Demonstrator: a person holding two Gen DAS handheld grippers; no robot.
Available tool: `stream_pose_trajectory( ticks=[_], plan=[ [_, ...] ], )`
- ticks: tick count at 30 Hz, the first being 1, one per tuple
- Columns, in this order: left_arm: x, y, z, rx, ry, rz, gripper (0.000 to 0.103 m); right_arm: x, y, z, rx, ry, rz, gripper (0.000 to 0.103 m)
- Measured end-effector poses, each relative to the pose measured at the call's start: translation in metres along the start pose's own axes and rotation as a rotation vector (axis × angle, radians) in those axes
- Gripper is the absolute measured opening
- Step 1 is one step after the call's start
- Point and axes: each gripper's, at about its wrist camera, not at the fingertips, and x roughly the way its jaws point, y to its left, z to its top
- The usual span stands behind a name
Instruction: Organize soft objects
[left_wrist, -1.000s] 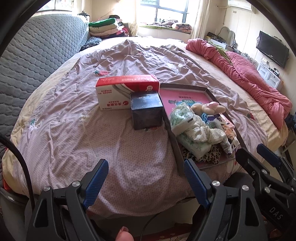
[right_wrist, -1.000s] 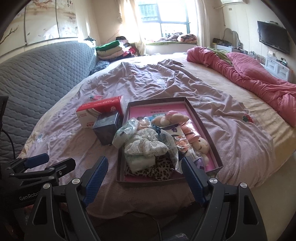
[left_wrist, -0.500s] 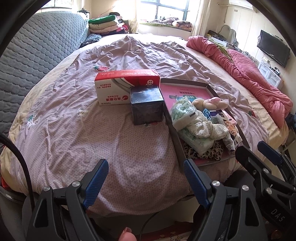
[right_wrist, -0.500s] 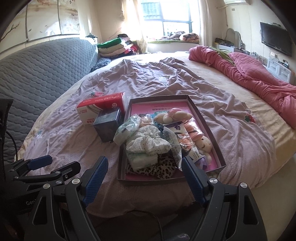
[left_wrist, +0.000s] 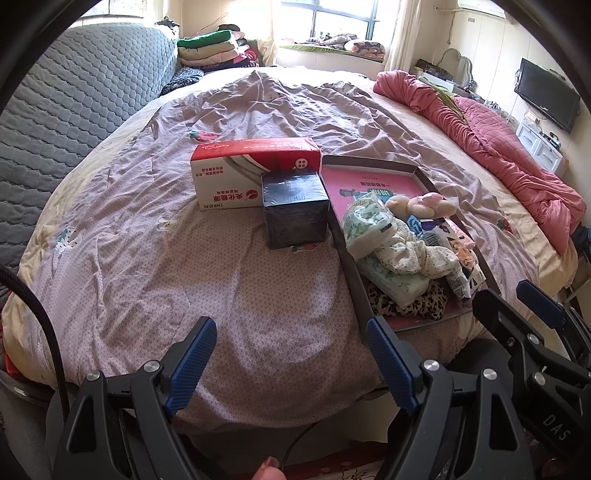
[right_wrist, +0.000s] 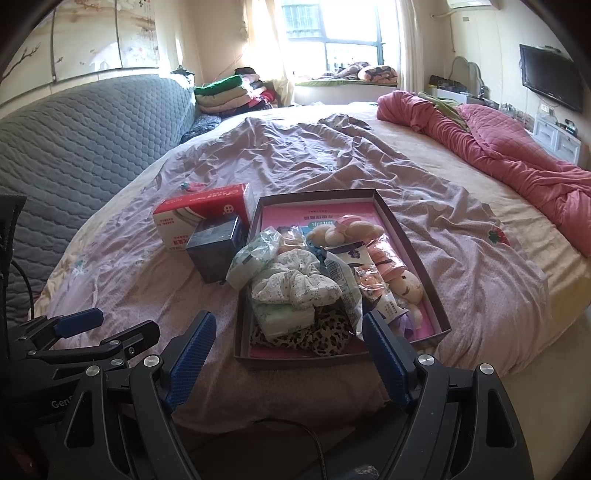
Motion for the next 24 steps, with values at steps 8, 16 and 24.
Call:
stream_pose_trajectory(
  ticks=[8, 16, 24],
  plan=[
    [-0.0001, 0.0004, -0.0001, 0.006, 0.001, -0.006, 0.083, -0.0007, -0.0002, -0.0001, -0.006, -0.003, -0.003, 0.083],
    [0.0017, 0.0011, 0.0007, 0.001, 0.01, -0.004, 0.083, -0.0009, -0.0004, 0.0003, -0.005, -0.004, -0.007, 0.082],
    [0.0019, 0.0016, 0.0007, 0.001, 0.009, -0.002, 0.083, 0.0001, -0.0006, 0.0006, -0.005, -0.002, -0.009, 0.083]
  ],
)
